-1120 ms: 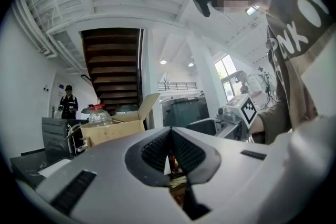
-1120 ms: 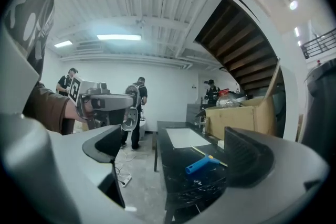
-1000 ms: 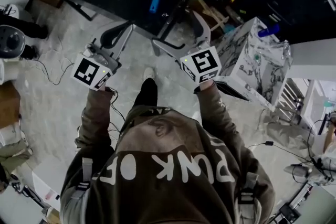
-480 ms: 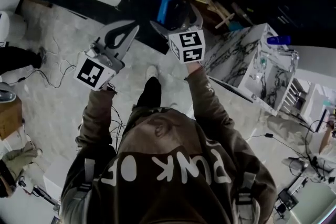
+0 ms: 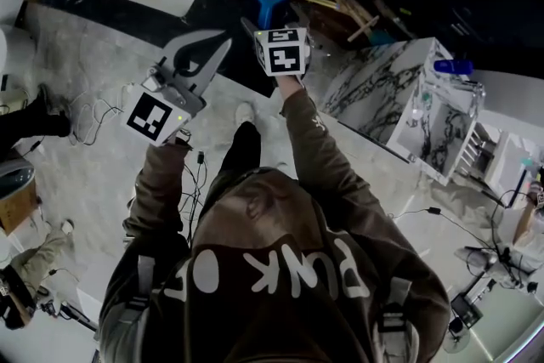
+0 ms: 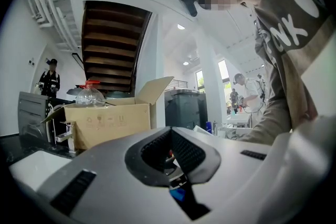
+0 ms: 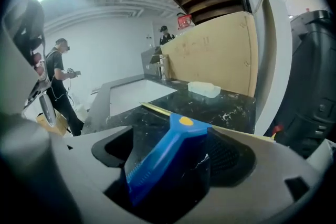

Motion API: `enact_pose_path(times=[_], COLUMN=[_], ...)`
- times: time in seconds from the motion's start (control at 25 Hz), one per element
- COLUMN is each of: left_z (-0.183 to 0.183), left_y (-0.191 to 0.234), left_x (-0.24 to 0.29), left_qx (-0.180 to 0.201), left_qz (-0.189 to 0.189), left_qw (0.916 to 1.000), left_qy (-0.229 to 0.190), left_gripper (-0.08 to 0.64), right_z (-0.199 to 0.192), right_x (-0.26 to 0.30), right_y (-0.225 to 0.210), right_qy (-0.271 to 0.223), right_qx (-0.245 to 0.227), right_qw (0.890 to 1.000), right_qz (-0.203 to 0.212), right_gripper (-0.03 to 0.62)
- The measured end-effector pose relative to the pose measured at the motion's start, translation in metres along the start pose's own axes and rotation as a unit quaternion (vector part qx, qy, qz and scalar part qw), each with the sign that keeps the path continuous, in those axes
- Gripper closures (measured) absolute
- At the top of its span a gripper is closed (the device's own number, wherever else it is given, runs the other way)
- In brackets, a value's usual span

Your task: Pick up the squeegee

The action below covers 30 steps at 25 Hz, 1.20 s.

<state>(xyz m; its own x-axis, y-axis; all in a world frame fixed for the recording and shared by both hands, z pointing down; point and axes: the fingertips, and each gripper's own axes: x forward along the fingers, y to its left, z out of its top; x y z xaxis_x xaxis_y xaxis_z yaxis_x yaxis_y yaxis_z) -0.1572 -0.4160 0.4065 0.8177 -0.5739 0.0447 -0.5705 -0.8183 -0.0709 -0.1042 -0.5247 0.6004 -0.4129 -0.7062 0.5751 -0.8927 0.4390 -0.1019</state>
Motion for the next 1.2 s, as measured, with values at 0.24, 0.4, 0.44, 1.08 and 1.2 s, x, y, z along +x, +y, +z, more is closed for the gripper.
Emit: enact_pose_path(times=[0.24,0.4,0.44,1.08,1.2], left_z=[-0.002,-0.001,-0.001,0.011,0.014], left_y=[0.004,0.004,0.005,-0.001,-0.003], left_x=[0.001,-0.002,-0.003,-0.013,-0.013], left_qx=[-0.004,-0.005,-0.005,0.004,0.007], left_qz=[-0.005,-0.005,-0.005,-0.009,-0.009], left_qw=[1.0000,1.0000,1.0000,0.9999,0.9999], left_qy=[-0.002,-0.004,-0.004,-0.010,-0.013], left_gripper=[0.555,0.555,0.555,0.555,0.555], right_z=[-0.018,-0.024,-0.024,-0.030,-0.025], right_x=[0.022,0.026,0.027,0.017,0.012], right_y=[0.002,0.001,0.001,0.010,0.009], right_qy=[0.074,0.094,0.096,0.105,0.093], right_qx=[0.006,0.002,0.005,0.016,0.015], right_qw=[0.997,0.995,0.995,0.994,0.995], right_qz=[-0.013,-0.029,-0.030,-0.033,-0.032], right_gripper=[0.175,0.223,0.227,0.442,0.446])
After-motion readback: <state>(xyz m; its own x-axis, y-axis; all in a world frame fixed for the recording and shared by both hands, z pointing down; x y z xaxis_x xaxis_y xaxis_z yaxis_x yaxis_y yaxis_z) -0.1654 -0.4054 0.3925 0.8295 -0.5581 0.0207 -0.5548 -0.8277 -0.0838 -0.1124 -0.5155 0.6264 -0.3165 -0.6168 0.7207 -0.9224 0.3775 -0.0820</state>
